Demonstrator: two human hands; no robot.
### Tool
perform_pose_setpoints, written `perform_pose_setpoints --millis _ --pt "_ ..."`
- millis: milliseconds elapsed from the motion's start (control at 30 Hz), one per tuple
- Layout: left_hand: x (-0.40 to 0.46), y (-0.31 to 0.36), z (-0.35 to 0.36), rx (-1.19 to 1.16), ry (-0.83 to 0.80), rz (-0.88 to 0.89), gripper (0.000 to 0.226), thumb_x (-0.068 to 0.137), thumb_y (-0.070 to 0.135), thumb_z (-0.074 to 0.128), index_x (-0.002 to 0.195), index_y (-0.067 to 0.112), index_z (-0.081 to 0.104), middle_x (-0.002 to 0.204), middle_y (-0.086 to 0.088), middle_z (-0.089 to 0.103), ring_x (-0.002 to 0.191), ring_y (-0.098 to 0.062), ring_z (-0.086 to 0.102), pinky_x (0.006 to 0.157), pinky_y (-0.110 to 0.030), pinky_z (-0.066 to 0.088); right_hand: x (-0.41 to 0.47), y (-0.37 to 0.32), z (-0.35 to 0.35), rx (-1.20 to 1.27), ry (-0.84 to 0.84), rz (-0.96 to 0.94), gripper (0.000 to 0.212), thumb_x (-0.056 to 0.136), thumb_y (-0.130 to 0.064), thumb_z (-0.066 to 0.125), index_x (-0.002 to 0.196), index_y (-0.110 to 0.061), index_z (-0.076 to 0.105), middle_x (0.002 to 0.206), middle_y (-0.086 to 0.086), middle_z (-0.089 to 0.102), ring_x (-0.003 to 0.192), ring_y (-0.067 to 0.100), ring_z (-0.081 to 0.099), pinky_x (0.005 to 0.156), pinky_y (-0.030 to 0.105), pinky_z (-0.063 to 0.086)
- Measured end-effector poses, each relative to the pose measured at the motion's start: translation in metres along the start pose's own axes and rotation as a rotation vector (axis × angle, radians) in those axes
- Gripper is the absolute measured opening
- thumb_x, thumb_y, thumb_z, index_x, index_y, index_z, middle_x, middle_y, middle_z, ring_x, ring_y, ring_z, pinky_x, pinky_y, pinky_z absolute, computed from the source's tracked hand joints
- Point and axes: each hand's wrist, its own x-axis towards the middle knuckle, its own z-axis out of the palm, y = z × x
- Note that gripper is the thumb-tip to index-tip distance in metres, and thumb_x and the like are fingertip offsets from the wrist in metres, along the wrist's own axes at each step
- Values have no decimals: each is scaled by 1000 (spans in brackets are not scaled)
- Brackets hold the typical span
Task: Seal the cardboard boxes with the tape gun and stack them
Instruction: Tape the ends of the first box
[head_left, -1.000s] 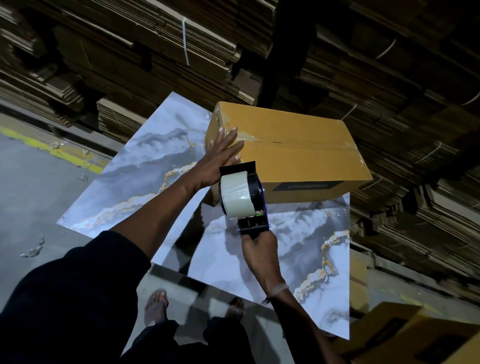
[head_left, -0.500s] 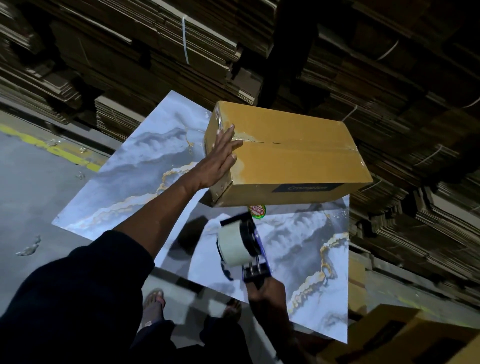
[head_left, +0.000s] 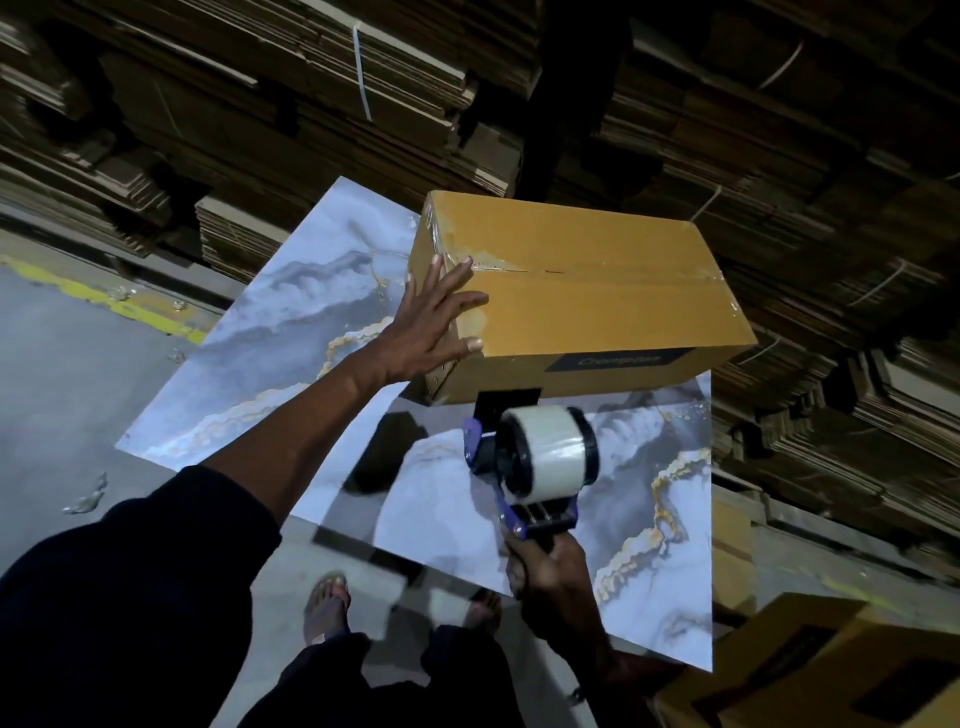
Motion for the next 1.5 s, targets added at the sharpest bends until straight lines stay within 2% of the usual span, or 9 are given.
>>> perform_pose_setpoints --millis 100,300,400,567,733,1033,1233,1367,1500 --pt "-7 1 2 70 35 73 81 92 75 51 154 24 40 174 -1 3 159 -31 -17 122 -67 -9 12 -14 2 230 -49 100 36 98 -9 65 63 -7 57 54 6 30 40 15 27 44 24 16" --pt "-10 6 18 116 164 139 68 99 63 51 147 14 51 164 -15 31 159 -40 -2 121 -73 2 25 -62 0 302 -191 77 32 100 -15 58 72 -1 57 56 8 31 47 19 35 48 30 26" --pt "-13 8 20 101 187 152 66 100 58 53 148 13 48 165 -14 30 159 -40 -2 123 -69 2 38 -75 4 332 -250 66 34 99 -19 58 69 -4 58 57 6 31 49 19 35 50 33 25" --pt "-13 9 19 50 185 117 76 100 70 31 149 15 48 166 -9 27 160 -36 -5 126 -62 -2 64 -103 11 397 -304 37 32 98 -21 58 69 -6 58 54 1 35 46 16 38 44 29 35" --pt "-12 10 23 39 216 96 52 105 47 49 146 16 50 165 -9 31 160 -35 -3 124 -67 8 84 -130 20 433 -304 56 41 103 -21 52 66 -6 58 52 1 34 43 15 37 42 28 34" --pt "-12 8 23 25 214 103 60 103 53 49 147 12 48 165 -10 32 160 -37 1 124 -66 12 117 -153 29 423 -346 1 35 102 -22 52 71 -6 57 53 0 35 46 16 37 45 30 35" --pt "-18 23 26 -120 206 30 71 105 33 57 160 2 25 173 -11 9 160 -35 -6 120 -61 28 141 -163 42 373 -287 -53 36 103 -22 51 70 -8 54 53 0 35 45 17 38 46 29 37" --pt "-23 43 37 -253 262 -78 76 110 21 48 163 1 -3 172 -12 -18 160 -31 -11 129 -47 15 149 -156 53 413 -250 -74 37 103 -18 51 69 -6 56 54 2 34 42 19 38 46 30 38" --pt "-25 68 54 -404 363 -250 73 111 18 37 161 3 -13 172 -9 -19 160 -24 -10 131 -41 7 150 -157 54 432 -244 -73 34 103 -16 50 71 -7 54 53 2 35 41 19 38 45 30 37"
